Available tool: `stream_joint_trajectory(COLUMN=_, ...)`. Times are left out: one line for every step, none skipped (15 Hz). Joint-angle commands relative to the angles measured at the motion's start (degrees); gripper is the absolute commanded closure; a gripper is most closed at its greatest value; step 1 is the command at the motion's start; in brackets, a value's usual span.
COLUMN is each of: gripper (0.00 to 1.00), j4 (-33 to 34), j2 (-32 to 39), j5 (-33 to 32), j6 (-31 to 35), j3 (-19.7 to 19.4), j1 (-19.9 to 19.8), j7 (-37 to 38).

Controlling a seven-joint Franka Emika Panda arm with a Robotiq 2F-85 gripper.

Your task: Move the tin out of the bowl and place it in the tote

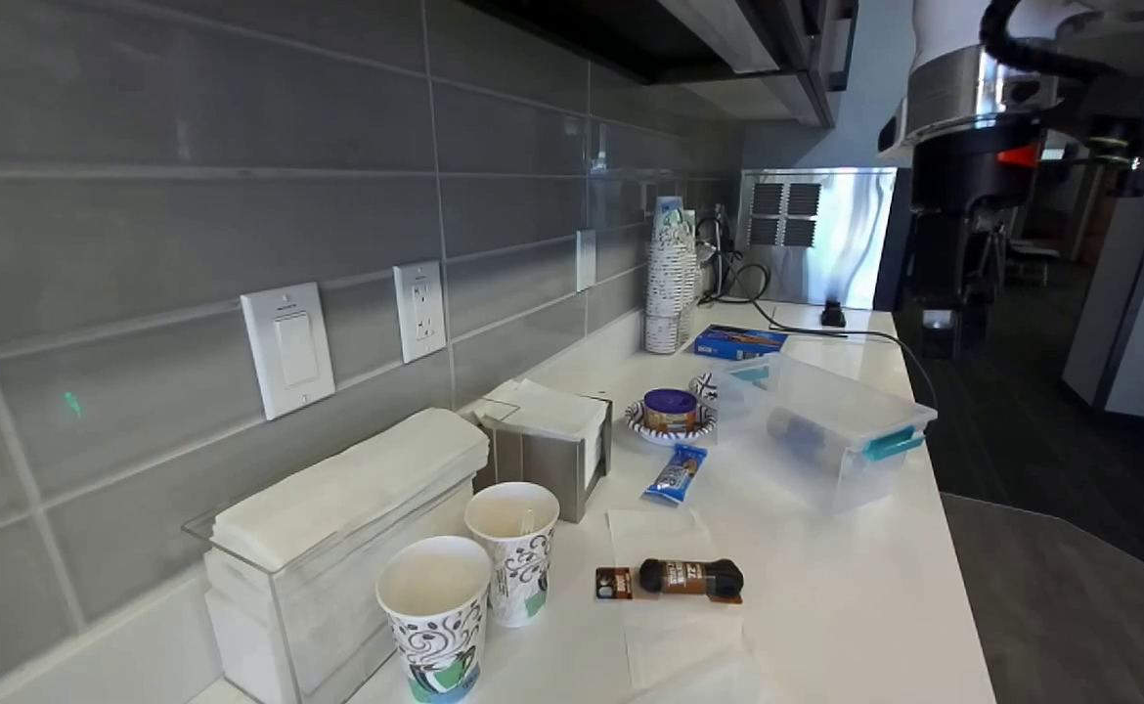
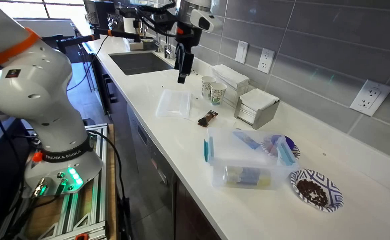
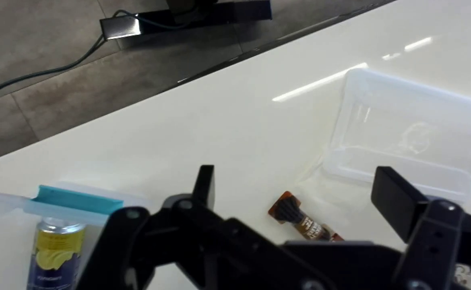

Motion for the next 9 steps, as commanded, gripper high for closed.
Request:
stream_joint_trajectory(gripper=0.0, j4=7.2, j2=9.9, j5=-5.6, j6=-1.8, j3=-1.5, j1=-2.3, j7=-2.2)
stream_joint_trajectory(gripper=0.0, j4=8.5, j2=12.0, j5=-7.7, j6=0.0, j3=-1.5, j1=-2.7, j7=-2.5)
stream_joint_trajectory(gripper=0.0, j4=9.3, j2=13.7, j5=-10.1, j6=2.5, j3=-1.3, j1=-3.1, j7=-2.6)
stream_joint_trajectory(gripper=0.0, j4=10.1, j2=15.6, j5=-11.5, j6=5.2, j3=-1.5, j1=-2.8, j7=-4.0)
stream_joint_trajectory(gripper=0.0, j4=11.1, j2=17.7, j5=-13.4, j6=6.8, j3=-1.6, j1=-2.8, j7=-5.3)
stream_joint_trajectory(gripper=0.0, j4=12.0, j2=19.7, j5=-14.3, j6=9.2, j3=-1.8, j1=-2.6, j7=-6.6)
stream_joint_trajectory(gripper=0.0, j4=13.0, j2=21.6, j5=-14.5, j6=10.8, j3=-2.1, j1=-2.6, j7=-7.6)
stream_joint_trajectory(gripper=0.0, j4=14.7, j2=24.1, j5=-13.4, j6=12.7, j3=-2.8, j1=-2.6, j7=-9.6)
stream_joint_trajectory(gripper=0.0, j4=16.1, j2=26.1, j5=-12.8, j6=13.4, j3=-3.1, j1=-2.7, j7=-11.1)
